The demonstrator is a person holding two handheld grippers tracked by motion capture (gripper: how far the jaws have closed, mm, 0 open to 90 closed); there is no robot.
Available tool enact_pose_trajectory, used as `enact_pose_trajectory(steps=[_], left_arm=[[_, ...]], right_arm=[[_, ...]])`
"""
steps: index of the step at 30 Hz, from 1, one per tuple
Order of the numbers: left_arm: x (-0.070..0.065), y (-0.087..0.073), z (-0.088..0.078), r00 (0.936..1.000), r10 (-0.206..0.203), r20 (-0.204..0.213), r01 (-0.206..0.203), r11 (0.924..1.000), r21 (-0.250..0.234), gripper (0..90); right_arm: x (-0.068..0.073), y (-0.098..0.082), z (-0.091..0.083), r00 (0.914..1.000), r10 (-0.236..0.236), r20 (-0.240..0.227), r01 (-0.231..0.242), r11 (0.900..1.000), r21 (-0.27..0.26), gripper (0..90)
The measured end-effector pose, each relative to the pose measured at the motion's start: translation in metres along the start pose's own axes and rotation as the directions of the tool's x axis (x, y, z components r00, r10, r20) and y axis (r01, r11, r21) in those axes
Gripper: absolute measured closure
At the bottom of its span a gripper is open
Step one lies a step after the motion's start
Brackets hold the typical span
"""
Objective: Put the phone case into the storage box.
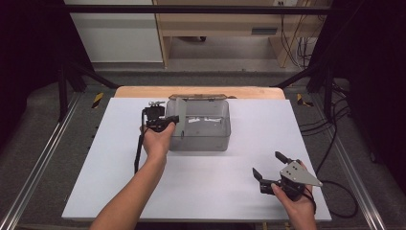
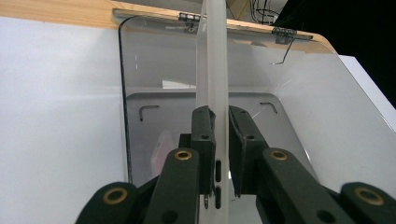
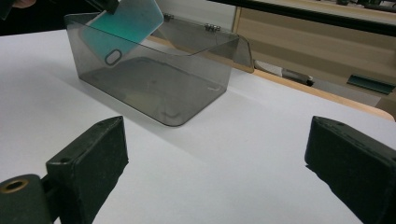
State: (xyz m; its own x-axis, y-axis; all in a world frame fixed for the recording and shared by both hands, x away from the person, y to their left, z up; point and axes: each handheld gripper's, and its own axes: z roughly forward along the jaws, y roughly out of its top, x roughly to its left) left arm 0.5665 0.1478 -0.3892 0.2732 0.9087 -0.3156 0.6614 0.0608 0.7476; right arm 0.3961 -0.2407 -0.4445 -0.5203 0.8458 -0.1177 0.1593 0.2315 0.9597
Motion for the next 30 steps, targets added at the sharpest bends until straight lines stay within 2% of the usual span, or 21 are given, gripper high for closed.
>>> enact_pose_trajectory(steps=[21, 24, 27, 30], left_arm=[[0.001, -0.005, 0.006, 1.0000, -0.003, -0.003, 0.003, 0.9993, 0.037, 81.4], [0.001, -0.005, 0.008, 1.0000, 0.003, -0.006, -0.002, 0.9991, 0.043, 81.4], [0.000, -0.007, 0.011, 0.9994, 0.026, -0.023, -0.025, 0.9983, 0.053, 81.3], [0.001, -0.007, 0.012, 0.9994, 0.023, -0.024, -0.022, 0.9981, 0.058, 81.3]], right_arm=[[0.001, -0.001, 0.002, 1.0000, -0.002, -0.008, 0.002, 1.000, 0.016, 6.4], [0.001, -0.001, 0.003, 1.0000, -0.001, -0.009, 0.001, 1.000, 0.018, 6.4], [0.002, -0.001, 0.003, 1.0000, -0.001, -0.007, 0.002, 1.000, 0.022, 6.3], [0.001, -0.001, 0.003, 1.0000, 0.002, -0.008, -0.002, 1.000, 0.025, 6.2]])
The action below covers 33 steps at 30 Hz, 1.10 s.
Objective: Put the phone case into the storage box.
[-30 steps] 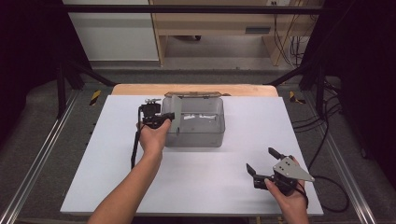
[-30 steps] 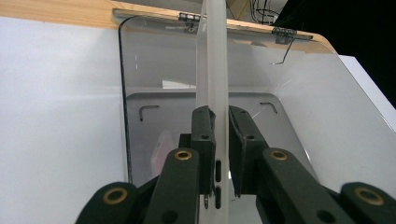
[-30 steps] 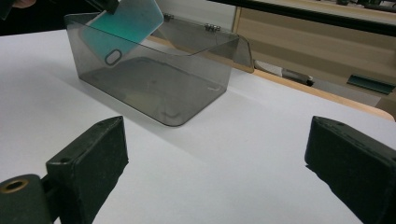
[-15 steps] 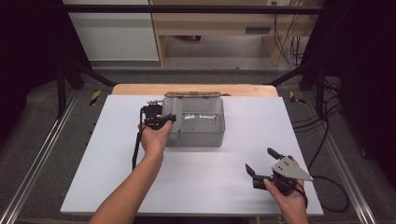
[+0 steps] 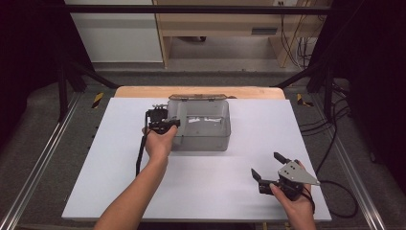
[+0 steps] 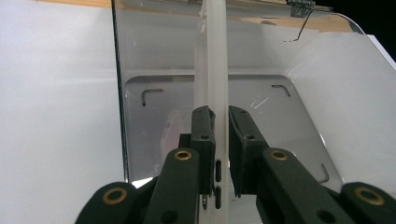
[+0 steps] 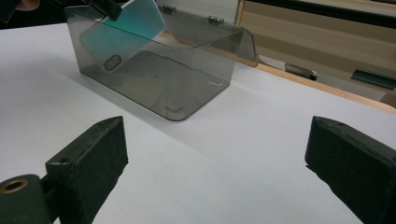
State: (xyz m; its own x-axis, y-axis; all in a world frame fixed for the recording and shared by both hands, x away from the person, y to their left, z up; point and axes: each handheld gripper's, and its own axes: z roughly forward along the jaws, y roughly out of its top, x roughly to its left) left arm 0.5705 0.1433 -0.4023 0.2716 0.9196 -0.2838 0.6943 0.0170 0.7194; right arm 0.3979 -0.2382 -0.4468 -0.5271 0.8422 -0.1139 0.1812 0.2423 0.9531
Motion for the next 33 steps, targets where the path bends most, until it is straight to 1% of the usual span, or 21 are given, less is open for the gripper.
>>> enact_pose_trajectory(steps=[11, 13, 17, 20, 23, 26, 29, 33], left_arm=[[0.005, 0.002, 0.003, 0.9996, -0.023, -0.016, 0.023, 0.9997, 0.001, 81.0], [0.007, 0.003, 0.003, 0.9995, -0.020, -0.022, 0.021, 0.9998, 0.002, 80.9], [0.009, 0.004, 0.005, 0.9991, -0.034, -0.025, 0.034, 0.9994, 0.001, 80.9], [0.010, 0.005, 0.006, 0.9989, -0.033, -0.033, 0.033, 0.9994, 0.004, 80.8], [0.011, 0.006, 0.007, 0.9982, -0.046, -0.039, 0.046, 0.9989, 0.007, 80.8], [0.012, 0.006, 0.007, 0.9984, -0.040, -0.041, 0.040, 0.9991, 0.011, 80.7], [0.013, 0.007, 0.008, 0.9980, -0.045, -0.043, 0.046, 0.9989, 0.013, 80.6], [0.013, 0.008, 0.010, 0.9981, -0.024, -0.056, 0.025, 0.9996, 0.014, 80.9]], right_arm=[[0.000, -0.001, 0.002, 1.0000, 0.001, 0.000, -0.001, 1.000, 0.017, 6.1], [0.000, -0.002, 0.002, 1.0000, 0.002, 0.001, -0.002, 1.000, 0.023, 6.1], [0.000, -0.002, 0.003, 1.0000, 0.008, -0.001, -0.008, 1.000, 0.030, 6.1], [0.000, -0.002, 0.003, 1.0000, 0.006, -0.003, -0.006, 1.000, 0.030, 6.1], [0.001, -0.003, 0.004, 1.0000, 0.005, -0.007, -0.004, 0.999, 0.038, 6.0], [0.001, -0.003, 0.004, 0.9999, 0.004, -0.009, -0.004, 0.999, 0.040, 6.0], [0.001, -0.003, 0.005, 0.9999, 0.008, -0.009, -0.007, 0.999, 0.048, 5.8], [0.001, -0.003, 0.005, 0.9999, 0.008, -0.011, -0.008, 0.999, 0.052, 5.8]])
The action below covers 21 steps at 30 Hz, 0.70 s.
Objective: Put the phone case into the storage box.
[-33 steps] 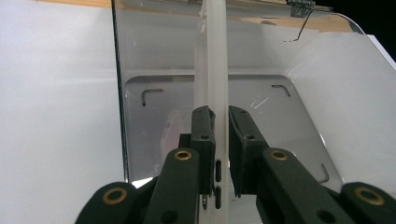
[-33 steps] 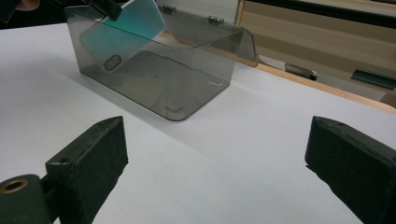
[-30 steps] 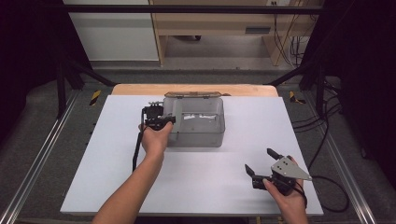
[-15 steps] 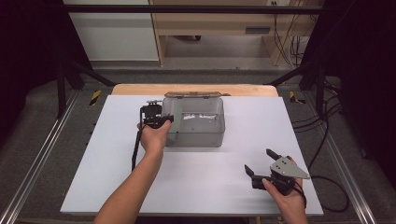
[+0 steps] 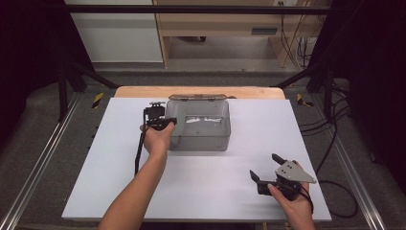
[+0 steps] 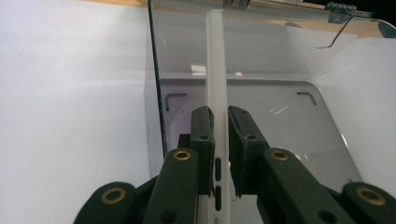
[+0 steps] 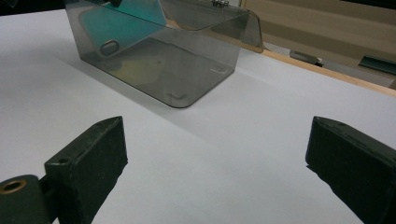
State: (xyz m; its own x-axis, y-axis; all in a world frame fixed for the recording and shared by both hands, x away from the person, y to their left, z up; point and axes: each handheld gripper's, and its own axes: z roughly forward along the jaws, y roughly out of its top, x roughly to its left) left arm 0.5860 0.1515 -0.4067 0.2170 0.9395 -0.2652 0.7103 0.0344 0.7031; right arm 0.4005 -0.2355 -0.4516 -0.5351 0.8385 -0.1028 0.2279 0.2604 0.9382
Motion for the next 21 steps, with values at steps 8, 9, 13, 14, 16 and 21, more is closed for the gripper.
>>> enact_pose_trajectory(steps=[8, 9, 13, 14, 16, 21], left_arm=[[-0.0006, 0.0008, 0.0007, 0.9999, 0.010, -0.003, -0.010, 0.9999, 0.011, 81.4], [-0.0009, 0.0009, 0.0008, 0.9999, 0.013, -0.006, -0.013, 0.9998, 0.013, 81.4], [-0.0009, 0.0012, 0.0008, 0.9997, 0.023, -0.004, -0.023, 0.9996, 0.017, 81.4], [-0.0008, 0.0013, 0.0007, 0.9997, 0.023, -0.003, -0.023, 0.9996, 0.015, 81.4], [-0.0015, 0.0014, 0.0001, 0.9999, 0.017, -0.003, -0.017, 0.9998, 0.007, 81.4], [-0.0021, 0.0020, -0.0024, 0.9999, 0.006, 0.016, -0.006, 0.9999, -0.010, 81.5]], right_arm=[[0.0001, -0.0006, 0.0007, 1.0000, 0.000, -0.005, 0.000, 1.000, 0.006, 5.8], [0.0003, -0.0005, 0.0006, 1.0000, 0.001, -0.005, -0.001, 1.000, 0.006, 5.8], [0.0006, -0.0004, 0.0005, 1.0000, 0.001, -0.006, -0.001, 1.000, 0.005, 5.8], [0.0006, -0.0004, 0.0005, 1.0000, 0.001, -0.006, -0.001, 1.000, 0.005, 5.8], [0.0007, -0.0003, 0.0005, 1.0000, 0.001, -0.008, -0.001, 1.000, 0.005, 5.9], [0.0008, -0.0003, 0.0005, 1.0000, 0.000, -0.008, 0.000, 1.000, 0.004, 5.8]])
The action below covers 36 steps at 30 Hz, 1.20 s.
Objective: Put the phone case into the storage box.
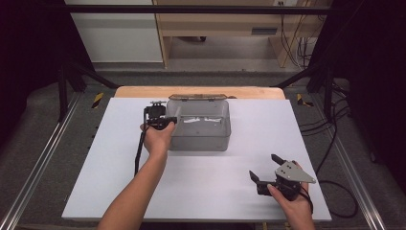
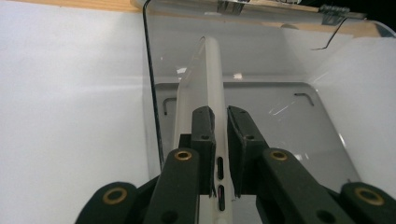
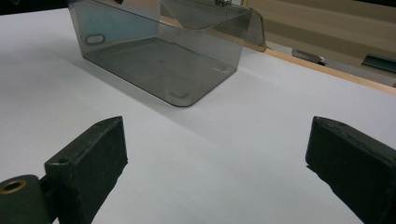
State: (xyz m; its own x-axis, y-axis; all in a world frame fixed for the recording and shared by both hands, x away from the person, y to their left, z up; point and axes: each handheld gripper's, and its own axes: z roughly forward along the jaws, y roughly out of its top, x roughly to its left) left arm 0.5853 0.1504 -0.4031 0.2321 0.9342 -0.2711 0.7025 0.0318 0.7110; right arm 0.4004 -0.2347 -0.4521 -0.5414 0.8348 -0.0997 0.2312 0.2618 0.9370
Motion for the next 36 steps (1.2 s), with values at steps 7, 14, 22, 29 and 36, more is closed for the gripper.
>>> enact_pose_trajectory(steps=[7, 14, 22, 29, 36], left_arm=[[-0.010, -0.001, 0.001, 0.9993, 0.006, 0.036, -0.005, 1.0000, -0.004, 81.6], [-0.023, -0.001, 0.005, 0.9980, 0.002, 0.064, -0.002, 1.0000, -0.006, 82.2], [-0.023, -0.005, 0.012, 0.9990, 0.018, 0.042, -0.019, 0.9997, 0.015, 82.1], [-0.015, -0.006, 0.012, 0.9991, 0.043, 0.008, -0.043, 0.9990, 0.012, 81.6], [-0.014, -0.005, 0.012, 0.9947, 0.098, -0.029, -0.098, 0.9951, 0.009, 81.0]], right_arm=[[0.000, 0.000, 0.000, 1.0000, -0.004, -0.004, 0.004, 1.000, 0.001, 5.8], [0.001, 0.000, 0.001, 1.0000, -0.004, -0.008, 0.004, 1.000, 0.003, 5.9], [0.001, 0.000, 0.000, 0.9999, -0.004, -0.012, 0.004, 1.000, 0.005, 5.9], [0.002, 0.000, 0.001, 0.9998, -0.011, -0.018, 0.011, 1.000, 0.009, 5.9], [0.003, 0.000, 0.002, 0.9997, -0.010, -0.020, 0.010, 1.000, 0.014, 5.9]])
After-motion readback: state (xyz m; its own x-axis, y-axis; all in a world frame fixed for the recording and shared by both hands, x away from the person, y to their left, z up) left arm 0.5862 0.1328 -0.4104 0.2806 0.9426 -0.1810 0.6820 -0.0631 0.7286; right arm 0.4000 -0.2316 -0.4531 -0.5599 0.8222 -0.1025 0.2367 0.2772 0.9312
